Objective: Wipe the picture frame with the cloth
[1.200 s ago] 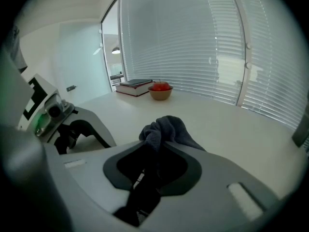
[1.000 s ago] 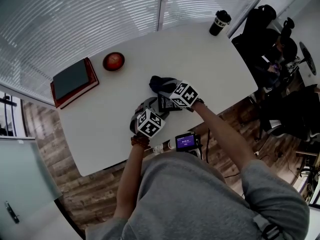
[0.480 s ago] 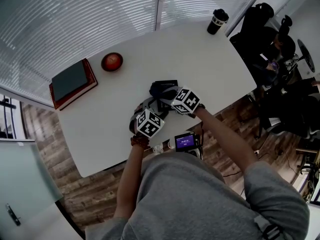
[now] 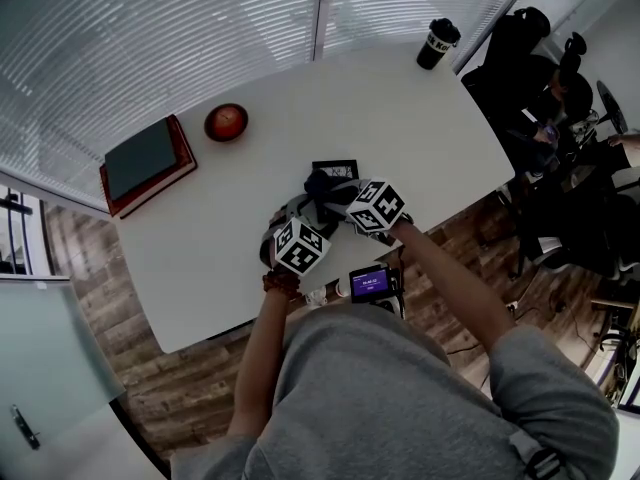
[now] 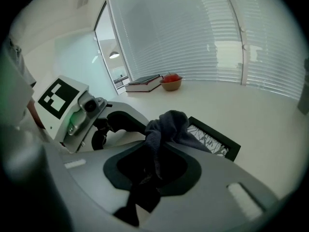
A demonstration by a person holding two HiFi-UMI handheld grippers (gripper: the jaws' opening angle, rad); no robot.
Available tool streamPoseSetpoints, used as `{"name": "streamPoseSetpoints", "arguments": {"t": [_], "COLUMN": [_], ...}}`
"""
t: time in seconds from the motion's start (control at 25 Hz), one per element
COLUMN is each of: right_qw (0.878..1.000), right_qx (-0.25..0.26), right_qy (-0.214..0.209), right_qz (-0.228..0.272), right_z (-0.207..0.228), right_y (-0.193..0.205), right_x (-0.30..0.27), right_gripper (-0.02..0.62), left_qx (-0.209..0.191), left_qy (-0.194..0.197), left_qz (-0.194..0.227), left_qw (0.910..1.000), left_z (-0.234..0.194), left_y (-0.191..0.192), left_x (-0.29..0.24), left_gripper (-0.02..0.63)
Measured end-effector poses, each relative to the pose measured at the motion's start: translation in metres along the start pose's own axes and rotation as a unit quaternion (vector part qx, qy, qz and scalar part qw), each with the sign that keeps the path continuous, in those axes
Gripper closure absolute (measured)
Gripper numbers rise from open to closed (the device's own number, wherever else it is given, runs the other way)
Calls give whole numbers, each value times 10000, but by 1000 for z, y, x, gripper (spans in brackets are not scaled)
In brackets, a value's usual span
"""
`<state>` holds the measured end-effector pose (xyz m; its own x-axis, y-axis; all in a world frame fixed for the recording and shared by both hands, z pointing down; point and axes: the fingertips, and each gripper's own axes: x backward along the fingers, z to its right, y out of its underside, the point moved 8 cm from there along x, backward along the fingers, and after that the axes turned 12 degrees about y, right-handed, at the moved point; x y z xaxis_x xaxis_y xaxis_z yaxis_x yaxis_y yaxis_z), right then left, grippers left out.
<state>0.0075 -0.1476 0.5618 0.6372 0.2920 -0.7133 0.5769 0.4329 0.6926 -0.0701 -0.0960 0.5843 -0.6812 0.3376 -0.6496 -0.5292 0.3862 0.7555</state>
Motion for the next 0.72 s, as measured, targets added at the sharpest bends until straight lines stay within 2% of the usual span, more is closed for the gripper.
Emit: {"name": "streamPoseSetpoints", "arguments": {"t": [0.2,0.48,0.72], "right_qw": [9999,10000,9997], "right_qx": [-38,-26,-34], "right_qy": [-108,-13,-194], "right_qz": [-76,-41,-160], "right_z": [-3,-9,-11], "right_y": [5,6,11], "right_x": [3,4,8], "right_gripper": [522,522,523], "left_qx": [16,46,70], "left_qy": [-14,-38,-29], "left_qz": [-12,-14,1], "left_qw": [10000,10000,10000], "left_z": [0,-2,-1], "left_y": [0,0,0], "left_x": [-2,0,-2], "left_gripper": [276,268,261]}}
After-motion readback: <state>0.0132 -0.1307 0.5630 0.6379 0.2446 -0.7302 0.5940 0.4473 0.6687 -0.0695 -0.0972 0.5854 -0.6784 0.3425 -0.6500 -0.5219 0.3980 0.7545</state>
